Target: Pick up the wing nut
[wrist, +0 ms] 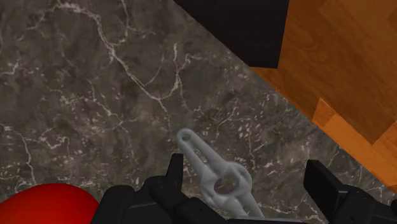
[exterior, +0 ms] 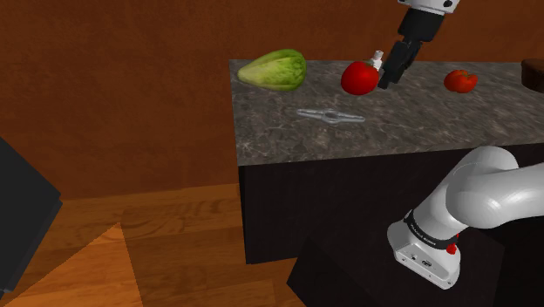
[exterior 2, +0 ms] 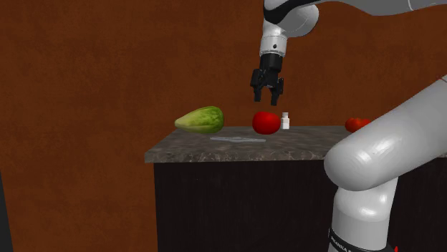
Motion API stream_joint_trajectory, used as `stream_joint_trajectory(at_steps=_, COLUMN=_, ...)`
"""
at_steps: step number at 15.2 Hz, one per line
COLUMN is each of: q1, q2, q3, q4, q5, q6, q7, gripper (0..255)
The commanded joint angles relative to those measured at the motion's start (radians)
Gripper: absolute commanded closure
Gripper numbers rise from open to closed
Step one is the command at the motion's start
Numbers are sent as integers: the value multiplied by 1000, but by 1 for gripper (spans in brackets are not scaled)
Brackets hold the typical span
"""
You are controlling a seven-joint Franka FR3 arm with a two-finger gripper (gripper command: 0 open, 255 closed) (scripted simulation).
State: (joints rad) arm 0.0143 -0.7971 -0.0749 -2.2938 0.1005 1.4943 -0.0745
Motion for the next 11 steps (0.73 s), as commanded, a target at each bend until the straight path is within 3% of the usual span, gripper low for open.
stream_joint_trajectory(at_steps=1, q1=0, q2=0, q3=0, q4=0, q5=0, q6=0, q7=0, gripper=0)
stream_joint_trajectory(at_steps=11, q1=97, q2=199, q3=1, q4=-121, q5=-121, q6=314, q7=-292, gripper=0)
